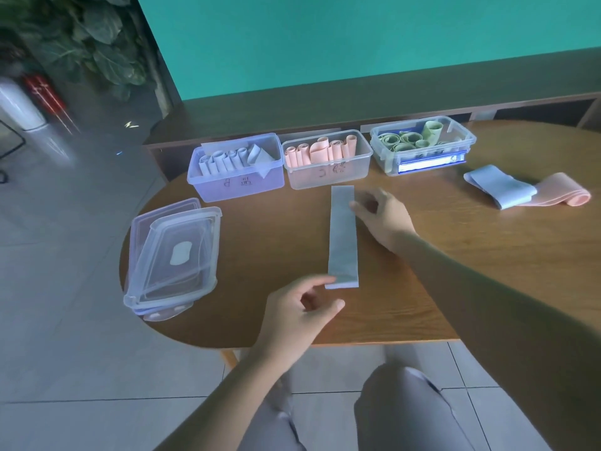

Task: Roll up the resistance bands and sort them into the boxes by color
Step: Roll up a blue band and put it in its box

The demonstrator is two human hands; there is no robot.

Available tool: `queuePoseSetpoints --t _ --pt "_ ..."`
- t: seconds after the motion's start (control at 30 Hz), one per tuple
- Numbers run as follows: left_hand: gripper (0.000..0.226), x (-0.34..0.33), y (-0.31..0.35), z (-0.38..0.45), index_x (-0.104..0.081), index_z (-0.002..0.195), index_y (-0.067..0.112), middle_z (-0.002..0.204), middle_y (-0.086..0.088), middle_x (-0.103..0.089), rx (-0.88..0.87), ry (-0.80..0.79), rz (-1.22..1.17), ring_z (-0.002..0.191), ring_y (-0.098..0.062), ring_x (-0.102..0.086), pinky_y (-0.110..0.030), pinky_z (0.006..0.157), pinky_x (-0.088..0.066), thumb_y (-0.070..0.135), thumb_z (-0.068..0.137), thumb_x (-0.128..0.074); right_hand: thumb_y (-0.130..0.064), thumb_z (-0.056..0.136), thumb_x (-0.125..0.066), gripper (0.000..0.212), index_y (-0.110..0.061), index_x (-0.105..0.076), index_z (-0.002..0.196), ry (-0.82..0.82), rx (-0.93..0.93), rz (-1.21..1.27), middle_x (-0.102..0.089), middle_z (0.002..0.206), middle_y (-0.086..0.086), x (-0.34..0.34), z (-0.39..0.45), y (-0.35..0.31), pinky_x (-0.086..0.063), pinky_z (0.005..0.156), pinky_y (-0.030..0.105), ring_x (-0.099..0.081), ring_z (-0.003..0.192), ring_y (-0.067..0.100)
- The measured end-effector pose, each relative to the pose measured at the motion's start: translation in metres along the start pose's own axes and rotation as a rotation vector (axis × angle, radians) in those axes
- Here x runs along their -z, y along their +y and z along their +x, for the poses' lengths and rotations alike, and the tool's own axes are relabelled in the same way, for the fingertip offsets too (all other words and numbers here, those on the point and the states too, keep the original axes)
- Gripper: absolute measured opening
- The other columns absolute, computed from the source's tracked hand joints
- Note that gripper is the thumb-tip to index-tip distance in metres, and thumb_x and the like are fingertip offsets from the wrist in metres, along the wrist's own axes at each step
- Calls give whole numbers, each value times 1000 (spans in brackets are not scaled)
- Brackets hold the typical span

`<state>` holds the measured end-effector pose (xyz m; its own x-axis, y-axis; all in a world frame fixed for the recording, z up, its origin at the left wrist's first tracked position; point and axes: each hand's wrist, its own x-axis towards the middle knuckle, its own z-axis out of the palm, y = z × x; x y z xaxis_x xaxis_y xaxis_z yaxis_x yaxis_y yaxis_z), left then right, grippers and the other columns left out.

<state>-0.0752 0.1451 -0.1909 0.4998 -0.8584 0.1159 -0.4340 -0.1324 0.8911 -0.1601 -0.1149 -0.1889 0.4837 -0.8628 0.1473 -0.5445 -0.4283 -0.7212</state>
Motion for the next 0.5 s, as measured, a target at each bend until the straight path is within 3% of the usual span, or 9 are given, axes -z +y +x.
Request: queuePoseSetpoints --t 0.13,0.2,0.33,0.4,0.5 --pt "22 -1 -2 2 -79 99 28 74 12 -63 -84 57 74 72 -9 -60 -18 66 -46 25 78 -86 -66 93 -51 66 -23 -50 144 -63 45 -158 -58 140 1 5 -50 -1 -44 108 42 -53 128 24" --pt "16 -3 -2 2 -81 95 25 78 13 -66 -117 73 114 77 -9 -62 -20 69 -49 24 80 -85 -65 94 -51 65 -23 -51 143 -82 62 -158 -58 140 0 6 -76 -4 -42 109 41 -51 130 23" --pt "11 -7 -2 0 -82 91 24 85 11 -69 -189 95 219 82 -4 -63 -22 73 -51 25 80 -85 -53 93 -63 44 -28 -64 129 -100 85 87 -68 127 -8 13 -122 -7 -48 99 26 -61 120 9" --pt "10 -12 2 1 -82 89 26 85 11 -69 -170 81 245 81 -3 -62 -23 75 -51 28 79 -85 -47 92 -69 32 -25 -73 116 -106 92 137 -72 115 -12 16 -138 -9 -44 88 8 -65 109 5" --pt "9 -19 7 1 -81 86 31 84 12 -68 -131 39 262 81 -2 -61 -24 73 -49 34 79 -84 -40 86 -78 20 -25 -79 98 -82 116 188 -67 114 -15 17 -150 -9 -37 86 1 -60 110 0"
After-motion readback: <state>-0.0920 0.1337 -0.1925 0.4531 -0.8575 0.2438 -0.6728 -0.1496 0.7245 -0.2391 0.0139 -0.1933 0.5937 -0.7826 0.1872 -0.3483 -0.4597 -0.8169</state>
